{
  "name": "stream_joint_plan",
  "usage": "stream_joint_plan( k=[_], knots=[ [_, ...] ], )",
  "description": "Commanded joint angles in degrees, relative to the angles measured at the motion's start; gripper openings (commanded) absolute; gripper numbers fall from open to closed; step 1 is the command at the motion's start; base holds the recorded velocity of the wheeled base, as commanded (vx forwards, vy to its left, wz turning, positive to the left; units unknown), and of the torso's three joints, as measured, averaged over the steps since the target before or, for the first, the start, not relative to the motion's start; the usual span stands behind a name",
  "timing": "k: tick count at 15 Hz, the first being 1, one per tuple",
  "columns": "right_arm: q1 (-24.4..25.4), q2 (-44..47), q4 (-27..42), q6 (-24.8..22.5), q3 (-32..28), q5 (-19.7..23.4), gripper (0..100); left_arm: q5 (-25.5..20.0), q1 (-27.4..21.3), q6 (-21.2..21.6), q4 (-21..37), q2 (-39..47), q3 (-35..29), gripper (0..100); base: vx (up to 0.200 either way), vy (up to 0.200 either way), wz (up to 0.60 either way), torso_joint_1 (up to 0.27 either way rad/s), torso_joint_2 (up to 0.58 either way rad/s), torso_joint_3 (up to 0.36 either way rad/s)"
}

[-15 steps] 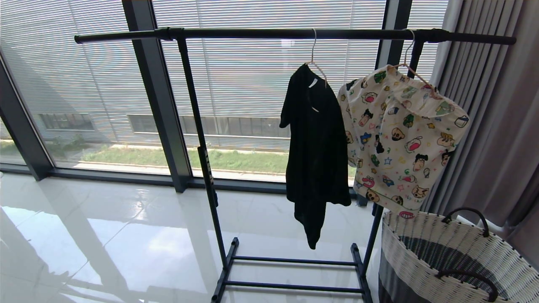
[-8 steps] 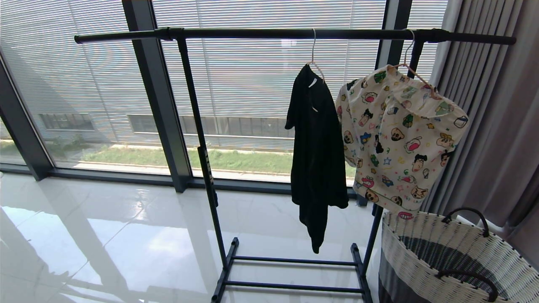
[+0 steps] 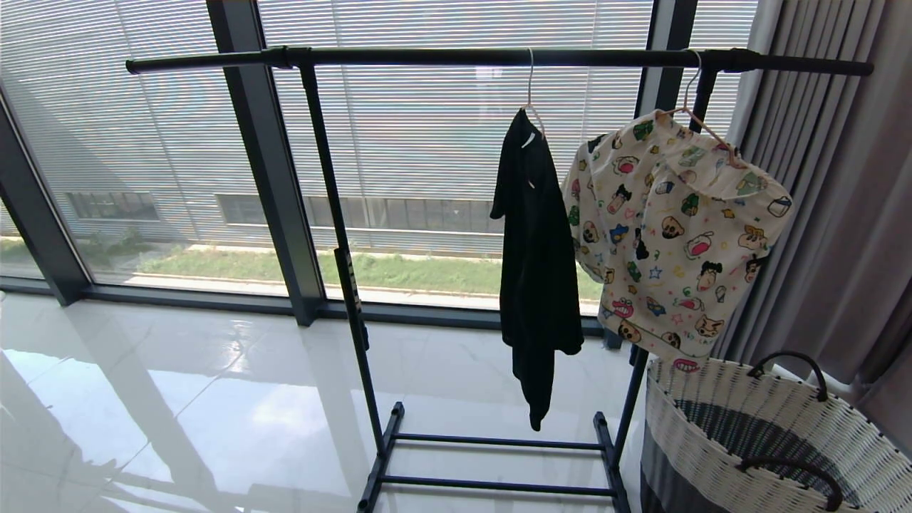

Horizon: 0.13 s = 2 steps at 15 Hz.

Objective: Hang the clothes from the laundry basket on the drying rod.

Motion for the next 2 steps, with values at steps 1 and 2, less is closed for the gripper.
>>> stream_joint_plan(
  k=[1,2],
  knots=[
    [0.0,-0.1,0.1,0.1,0.0,0.0,100,0.1,0.0,0.0,0.0,-0.1,0.0,100,0.000,0.000,0.00,0.000,0.00,0.000],
    [0.0,-0.1,0.0,0.1,0.0,0.0,100,0.0,0.0,0.0,0.0,-0.1,0.0,100,0.000,0.000,0.00,0.000,0.00,0.000]
  ],
)
